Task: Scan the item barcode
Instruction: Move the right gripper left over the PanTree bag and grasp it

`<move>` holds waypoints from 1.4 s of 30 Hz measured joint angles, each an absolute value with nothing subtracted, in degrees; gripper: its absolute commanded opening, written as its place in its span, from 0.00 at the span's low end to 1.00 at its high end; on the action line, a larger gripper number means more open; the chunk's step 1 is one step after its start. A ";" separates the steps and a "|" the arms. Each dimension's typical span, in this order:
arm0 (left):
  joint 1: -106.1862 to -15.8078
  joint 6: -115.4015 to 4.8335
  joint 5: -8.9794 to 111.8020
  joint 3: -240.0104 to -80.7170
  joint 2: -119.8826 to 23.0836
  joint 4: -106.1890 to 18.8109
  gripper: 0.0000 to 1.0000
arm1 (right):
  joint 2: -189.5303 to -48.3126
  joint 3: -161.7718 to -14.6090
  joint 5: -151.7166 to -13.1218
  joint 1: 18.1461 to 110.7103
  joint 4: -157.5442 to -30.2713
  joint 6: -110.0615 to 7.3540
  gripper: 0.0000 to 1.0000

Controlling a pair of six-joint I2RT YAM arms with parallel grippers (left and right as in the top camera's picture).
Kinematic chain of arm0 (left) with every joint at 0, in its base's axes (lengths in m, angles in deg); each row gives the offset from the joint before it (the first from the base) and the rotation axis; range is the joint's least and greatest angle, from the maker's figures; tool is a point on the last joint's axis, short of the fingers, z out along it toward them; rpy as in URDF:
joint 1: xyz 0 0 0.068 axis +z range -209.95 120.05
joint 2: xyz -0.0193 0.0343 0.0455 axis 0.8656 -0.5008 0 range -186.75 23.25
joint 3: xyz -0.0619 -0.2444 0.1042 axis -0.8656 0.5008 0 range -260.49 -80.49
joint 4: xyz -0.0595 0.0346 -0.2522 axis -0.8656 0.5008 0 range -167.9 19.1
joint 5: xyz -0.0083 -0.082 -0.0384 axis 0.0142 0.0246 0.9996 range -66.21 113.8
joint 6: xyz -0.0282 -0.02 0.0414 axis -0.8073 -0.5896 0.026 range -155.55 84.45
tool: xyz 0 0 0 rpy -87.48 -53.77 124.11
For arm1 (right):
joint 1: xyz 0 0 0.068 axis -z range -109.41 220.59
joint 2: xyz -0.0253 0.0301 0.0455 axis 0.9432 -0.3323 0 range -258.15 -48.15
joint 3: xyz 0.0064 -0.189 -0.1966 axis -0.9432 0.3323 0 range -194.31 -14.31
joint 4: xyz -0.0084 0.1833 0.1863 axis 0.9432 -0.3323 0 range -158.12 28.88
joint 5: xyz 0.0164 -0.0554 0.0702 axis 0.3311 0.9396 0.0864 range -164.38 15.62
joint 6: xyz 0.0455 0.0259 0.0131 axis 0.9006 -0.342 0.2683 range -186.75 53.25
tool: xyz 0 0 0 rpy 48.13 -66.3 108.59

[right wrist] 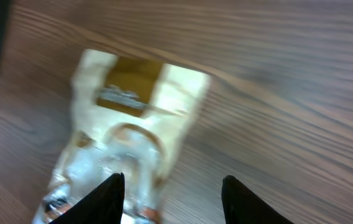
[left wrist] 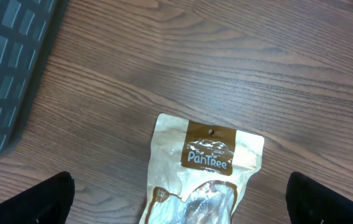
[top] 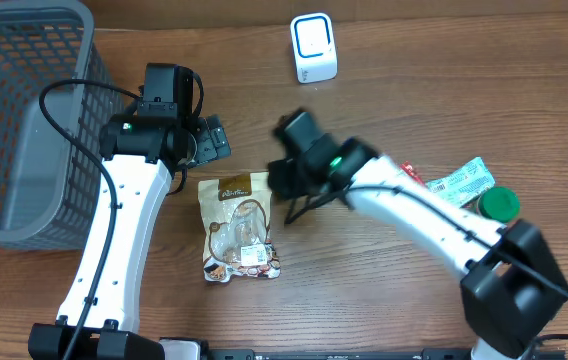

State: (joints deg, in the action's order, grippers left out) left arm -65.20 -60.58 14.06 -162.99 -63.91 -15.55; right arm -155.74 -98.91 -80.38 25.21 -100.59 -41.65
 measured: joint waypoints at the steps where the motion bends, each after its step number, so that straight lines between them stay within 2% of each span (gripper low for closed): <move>1: -65.20 -60.58 14.06 -162.99 -63.91 -15.55 1.00 | -156.11 -98.91 -78.69 23.13 -99.34 -40.43 0.52; 8: -65.20 -60.58 14.06 -162.99 -63.91 -15.55 1.00 | -163.56 -98.98 -72.22 15.15 -92.32 -36.25 0.53; 14: -65.20 -60.58 14.06 -162.99 -63.91 -15.55 1.00 | -170.17 -98.98 -70.78 13.82 -91.86 -34.15 0.52; 25: -65.20 -60.58 14.06 -162.99 -63.91 -15.55 1.00 | -169.07 -100.14 -65.12 19.15 -104.74 -23.20 0.52; 34: -65.20 -60.58 14.06 -162.99 -63.91 -15.55 1.00 | -163.87 -99.76 -63.39 22.67 -110.68 -18.20 0.63; 35: -65.20 -60.58 14.06 -162.99 -63.91 -15.55 1.00 | -162.43 -99.74 -63.44 22.85 -111.38 -18.00 0.67; 36: -65.20 -60.58 14.04 -162.99 -63.91 -15.55 1.00 | -160.79 -99.74 -63.37 23.00 -112.13 -17.85 0.79; 37: -65.20 -60.58 14.06 -162.99 -63.91 -15.55 1.00 | -158.82 -99.74 -63.31 23.33 -113.02 -17.56 0.84; 42: -65.20 -60.58 14.06 -162.99 -63.91 -15.55 1.00 | -152.75 -99.74 -63.33 27.13 -114.64 -18.72 0.84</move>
State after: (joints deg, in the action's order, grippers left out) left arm -65.20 -60.58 14.06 -162.99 -63.91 -15.55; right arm -152.75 -99.74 -63.33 27.13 -114.64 -18.72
